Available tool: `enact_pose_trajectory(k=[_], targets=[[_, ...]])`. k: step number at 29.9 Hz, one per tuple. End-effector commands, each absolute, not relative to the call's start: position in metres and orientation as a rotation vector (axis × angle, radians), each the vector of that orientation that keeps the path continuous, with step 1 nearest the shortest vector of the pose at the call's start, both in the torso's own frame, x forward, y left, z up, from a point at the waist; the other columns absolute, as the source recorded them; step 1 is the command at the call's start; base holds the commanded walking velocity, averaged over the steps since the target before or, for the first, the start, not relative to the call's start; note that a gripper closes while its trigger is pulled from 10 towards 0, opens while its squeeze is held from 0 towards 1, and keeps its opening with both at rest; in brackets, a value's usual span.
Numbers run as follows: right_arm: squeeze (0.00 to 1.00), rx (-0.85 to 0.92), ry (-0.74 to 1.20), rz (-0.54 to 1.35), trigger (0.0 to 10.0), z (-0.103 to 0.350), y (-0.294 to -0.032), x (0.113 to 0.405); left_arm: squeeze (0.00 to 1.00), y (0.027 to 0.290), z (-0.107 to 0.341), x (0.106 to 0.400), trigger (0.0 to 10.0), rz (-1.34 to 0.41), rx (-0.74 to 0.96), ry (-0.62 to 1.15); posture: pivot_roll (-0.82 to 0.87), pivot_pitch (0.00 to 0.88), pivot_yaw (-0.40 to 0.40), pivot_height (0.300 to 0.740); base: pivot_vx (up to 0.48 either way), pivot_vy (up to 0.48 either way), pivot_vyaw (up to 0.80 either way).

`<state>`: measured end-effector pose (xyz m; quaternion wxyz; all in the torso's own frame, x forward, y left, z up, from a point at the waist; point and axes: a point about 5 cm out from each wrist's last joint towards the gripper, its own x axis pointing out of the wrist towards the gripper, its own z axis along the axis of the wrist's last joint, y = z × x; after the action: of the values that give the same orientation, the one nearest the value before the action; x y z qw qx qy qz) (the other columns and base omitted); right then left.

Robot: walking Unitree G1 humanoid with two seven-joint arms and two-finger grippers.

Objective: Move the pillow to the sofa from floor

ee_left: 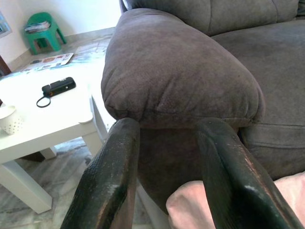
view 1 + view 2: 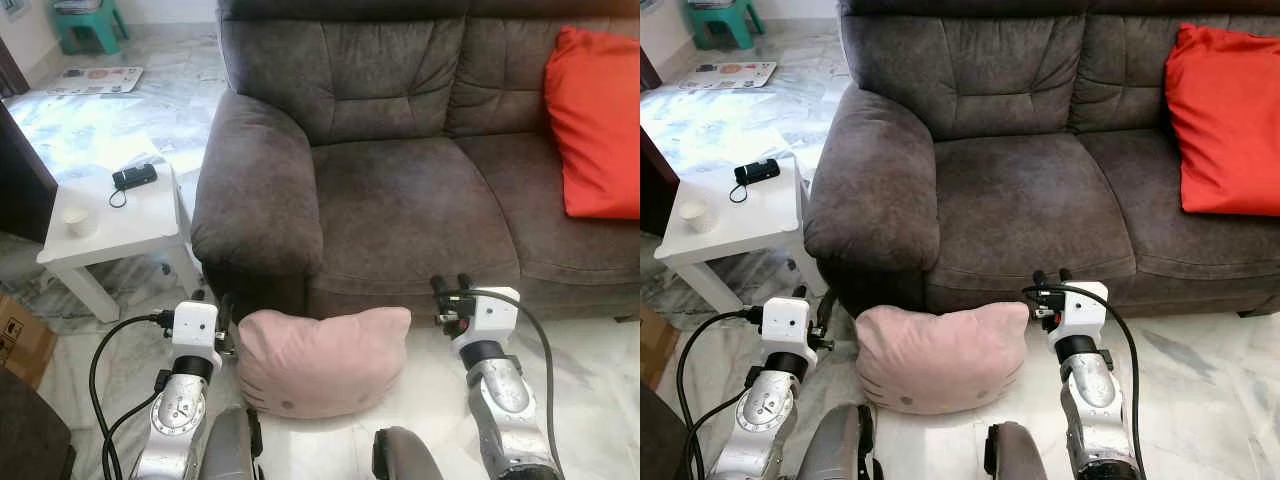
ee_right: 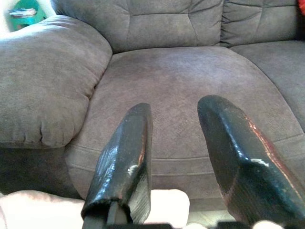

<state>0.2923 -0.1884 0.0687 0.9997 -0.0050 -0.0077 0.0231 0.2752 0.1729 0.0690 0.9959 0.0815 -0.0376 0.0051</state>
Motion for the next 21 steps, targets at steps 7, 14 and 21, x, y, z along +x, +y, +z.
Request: enact_pose_trajectory(k=[7,14,21], targets=[[0.00,-0.009,-0.006,0.051,10.0,0.0677,-0.1869,0.2939,0.00,0.1735,0.0635,0.2742,10.0,0.014,0.138,-0.044,-0.05,0.113,-0.006,0.578,0.000,0.000,0.00],[0.00,-0.012,-0.008,0.064,10.0,0.0675,-0.1859,0.2934,0.00,0.1743,0.0615,0.2744,10.0,0.020,0.125,-0.029,-0.05,0.114,-0.005,0.578,0.000,0.000,0.00],[0.00,-0.010,-0.012,0.057,10.0,0.0685,-0.1870,0.2939,0.00,0.1748,0.0596,0.2746,10.0,0.025,0.112,-0.019,-0.05,0.115,-0.005,0.578,0.000,0.000,0.00]])
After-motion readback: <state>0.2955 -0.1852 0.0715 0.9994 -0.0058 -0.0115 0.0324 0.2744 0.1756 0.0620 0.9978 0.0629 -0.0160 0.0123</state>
